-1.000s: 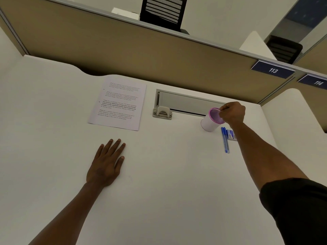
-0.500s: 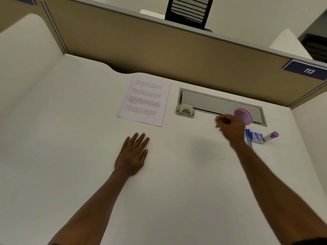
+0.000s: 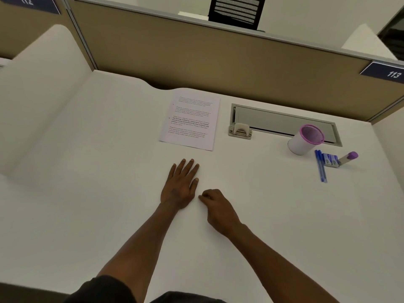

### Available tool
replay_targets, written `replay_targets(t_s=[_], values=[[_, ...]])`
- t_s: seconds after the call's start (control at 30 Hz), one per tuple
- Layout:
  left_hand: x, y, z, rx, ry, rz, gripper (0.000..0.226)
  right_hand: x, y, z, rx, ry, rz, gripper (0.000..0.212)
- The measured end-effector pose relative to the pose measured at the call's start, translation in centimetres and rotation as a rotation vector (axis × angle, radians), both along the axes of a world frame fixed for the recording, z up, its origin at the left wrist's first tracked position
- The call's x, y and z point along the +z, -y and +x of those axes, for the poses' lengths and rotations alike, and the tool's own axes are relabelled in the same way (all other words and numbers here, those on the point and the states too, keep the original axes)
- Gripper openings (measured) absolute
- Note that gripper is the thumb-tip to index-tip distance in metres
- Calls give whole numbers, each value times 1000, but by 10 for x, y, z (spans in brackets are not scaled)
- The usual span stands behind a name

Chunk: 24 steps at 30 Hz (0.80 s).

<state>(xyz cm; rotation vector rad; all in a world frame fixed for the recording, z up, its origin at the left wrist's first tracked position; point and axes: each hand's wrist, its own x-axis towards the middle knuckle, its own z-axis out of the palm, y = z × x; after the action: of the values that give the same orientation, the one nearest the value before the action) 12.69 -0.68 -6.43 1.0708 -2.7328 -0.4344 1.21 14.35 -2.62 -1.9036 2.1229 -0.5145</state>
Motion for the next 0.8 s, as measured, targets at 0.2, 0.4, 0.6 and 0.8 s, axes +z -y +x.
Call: replay_targets(t_s=[0.2, 0.4, 0.6, 0.8], values=[[1, 0, 0, 3, -16, 5, 55, 4, -20, -11, -126, 165, -80, 30], [1, 0, 1, -1, -48, 13, 54, 7, -16, -5, -278, 158, -6, 31], [0, 0, 2, -6, -41, 16, 54, 5, -21, 2, -246, 138, 67, 27], [-1, 1, 1, -5, -33, 11, 54, 3, -24, 3, -370, 105, 109, 22]])
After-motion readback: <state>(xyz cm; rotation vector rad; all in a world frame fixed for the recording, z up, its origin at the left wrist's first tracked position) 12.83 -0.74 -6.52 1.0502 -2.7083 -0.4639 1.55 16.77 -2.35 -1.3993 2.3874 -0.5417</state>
